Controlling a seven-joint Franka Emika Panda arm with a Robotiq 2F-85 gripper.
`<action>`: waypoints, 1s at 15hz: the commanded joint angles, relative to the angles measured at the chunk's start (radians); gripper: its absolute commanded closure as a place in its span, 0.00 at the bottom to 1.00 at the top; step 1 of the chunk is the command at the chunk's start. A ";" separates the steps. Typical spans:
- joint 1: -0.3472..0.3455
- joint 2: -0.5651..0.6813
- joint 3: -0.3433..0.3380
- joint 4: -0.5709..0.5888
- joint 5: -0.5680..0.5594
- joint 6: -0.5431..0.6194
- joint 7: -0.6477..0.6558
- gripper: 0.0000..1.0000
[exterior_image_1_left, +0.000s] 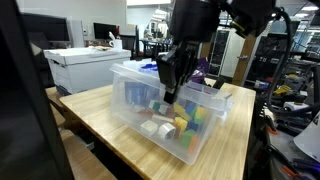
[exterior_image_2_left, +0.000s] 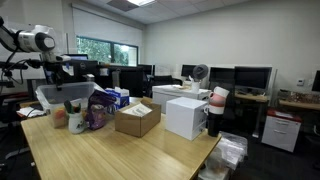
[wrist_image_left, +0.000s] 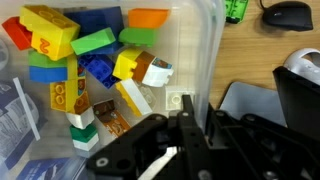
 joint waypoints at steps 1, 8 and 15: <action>-0.015 -0.068 0.014 -0.043 0.046 0.042 -0.064 0.95; -0.011 -0.071 0.029 -0.030 0.044 0.064 -0.080 0.95; -0.009 -0.076 0.040 -0.035 0.079 0.110 -0.094 0.95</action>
